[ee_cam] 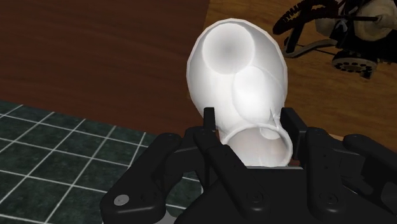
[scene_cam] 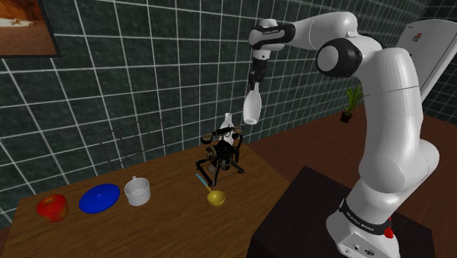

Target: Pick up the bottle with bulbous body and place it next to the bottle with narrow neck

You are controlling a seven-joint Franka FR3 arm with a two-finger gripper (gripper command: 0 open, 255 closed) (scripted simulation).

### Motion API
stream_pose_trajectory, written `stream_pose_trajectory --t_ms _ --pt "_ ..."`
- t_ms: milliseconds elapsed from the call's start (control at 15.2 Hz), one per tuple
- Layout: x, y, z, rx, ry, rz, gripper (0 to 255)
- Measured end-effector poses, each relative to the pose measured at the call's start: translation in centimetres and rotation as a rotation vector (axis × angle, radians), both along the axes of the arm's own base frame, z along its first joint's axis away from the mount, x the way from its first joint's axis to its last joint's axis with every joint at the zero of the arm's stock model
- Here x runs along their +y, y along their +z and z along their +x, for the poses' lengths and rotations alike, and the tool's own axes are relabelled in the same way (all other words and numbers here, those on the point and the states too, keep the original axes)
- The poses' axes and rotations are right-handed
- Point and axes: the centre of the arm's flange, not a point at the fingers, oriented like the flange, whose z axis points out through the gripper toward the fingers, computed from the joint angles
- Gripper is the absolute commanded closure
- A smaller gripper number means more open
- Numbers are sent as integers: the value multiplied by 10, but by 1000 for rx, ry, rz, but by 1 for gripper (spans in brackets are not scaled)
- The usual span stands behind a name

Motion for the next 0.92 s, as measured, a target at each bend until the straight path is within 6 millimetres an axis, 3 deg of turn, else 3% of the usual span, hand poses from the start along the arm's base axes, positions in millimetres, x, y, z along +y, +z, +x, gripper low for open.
stream_pose_trajectory --t_ms 924 --pt "1 -72 1 0 0 0 255"
